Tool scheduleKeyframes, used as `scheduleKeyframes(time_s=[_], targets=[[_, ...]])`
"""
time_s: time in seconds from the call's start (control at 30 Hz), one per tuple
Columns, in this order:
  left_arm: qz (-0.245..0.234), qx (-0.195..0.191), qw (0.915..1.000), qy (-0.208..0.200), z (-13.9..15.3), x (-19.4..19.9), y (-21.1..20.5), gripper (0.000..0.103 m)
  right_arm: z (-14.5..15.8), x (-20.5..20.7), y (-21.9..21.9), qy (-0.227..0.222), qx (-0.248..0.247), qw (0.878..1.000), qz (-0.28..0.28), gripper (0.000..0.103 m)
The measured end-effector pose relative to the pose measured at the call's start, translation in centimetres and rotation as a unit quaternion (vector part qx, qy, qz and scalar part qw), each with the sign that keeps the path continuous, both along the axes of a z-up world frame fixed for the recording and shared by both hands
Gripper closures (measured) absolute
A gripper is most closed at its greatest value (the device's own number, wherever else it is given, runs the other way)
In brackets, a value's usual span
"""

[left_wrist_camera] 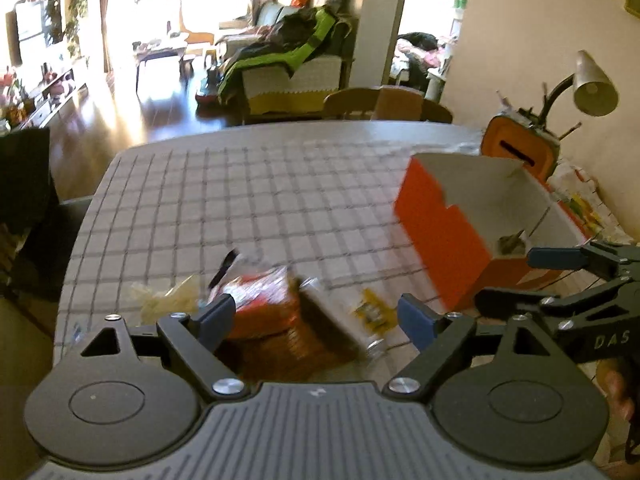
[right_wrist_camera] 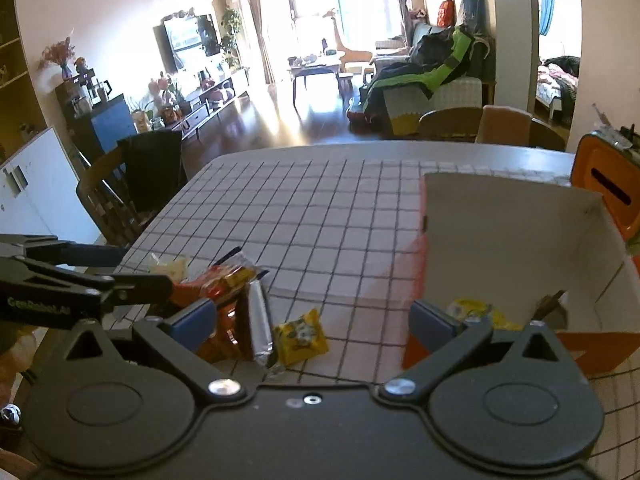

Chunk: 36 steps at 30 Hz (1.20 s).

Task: Organize snacks
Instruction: 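Move both empty grippers back to the snack pile, then grasp the silver foil-wrapped stick with the right gripper while the left grasps the dark round snack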

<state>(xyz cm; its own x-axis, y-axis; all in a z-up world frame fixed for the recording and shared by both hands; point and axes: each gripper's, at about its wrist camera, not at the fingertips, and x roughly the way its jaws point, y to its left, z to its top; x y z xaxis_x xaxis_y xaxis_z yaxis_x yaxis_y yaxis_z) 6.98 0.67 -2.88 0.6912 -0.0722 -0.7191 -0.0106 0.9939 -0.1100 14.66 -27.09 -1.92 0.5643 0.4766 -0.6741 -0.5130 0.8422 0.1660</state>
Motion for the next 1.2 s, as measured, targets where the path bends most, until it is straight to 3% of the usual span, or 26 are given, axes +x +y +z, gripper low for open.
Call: scheduleKeyframes(time_s=[0.3,0.5,0.77,0.93,1.03,1.2], targets=[[0.032,-0.001,0.9982,0.050,-5.0,-2.0,4.8,0.015,-3.1,-1.8,3.6,0.003,-0.017,0.999,0.030,0.000],[0.048,0.008,0.9955,0.081,-8.3,-1.9,6.4,0.015,-4.9,-2.0,6.0,-0.013,-0.058,0.997,0.054,0.005],[0.074,0.006,0.9912,0.110,-11.3,-0.8,8.0,0.015,-7.1,0.0,7.5,0.006,-0.075,0.996,0.054,0.024],[0.082,0.001,0.9881,0.131,-12.2,0.7,8.5,0.016,-7.6,0.8,8.1,0.012,-0.072,0.995,0.071,0.031],[0.085,-0.005,0.9860,0.143,-12.8,1.2,8.8,0.026,-8.0,1.4,8.6,0.015,-0.077,0.994,0.078,0.038],[0.085,0.002,0.9855,0.147,-13.3,1.5,8.9,0.029,-8.5,2.6,9.3,0.023,-0.078,0.994,0.075,0.048]])
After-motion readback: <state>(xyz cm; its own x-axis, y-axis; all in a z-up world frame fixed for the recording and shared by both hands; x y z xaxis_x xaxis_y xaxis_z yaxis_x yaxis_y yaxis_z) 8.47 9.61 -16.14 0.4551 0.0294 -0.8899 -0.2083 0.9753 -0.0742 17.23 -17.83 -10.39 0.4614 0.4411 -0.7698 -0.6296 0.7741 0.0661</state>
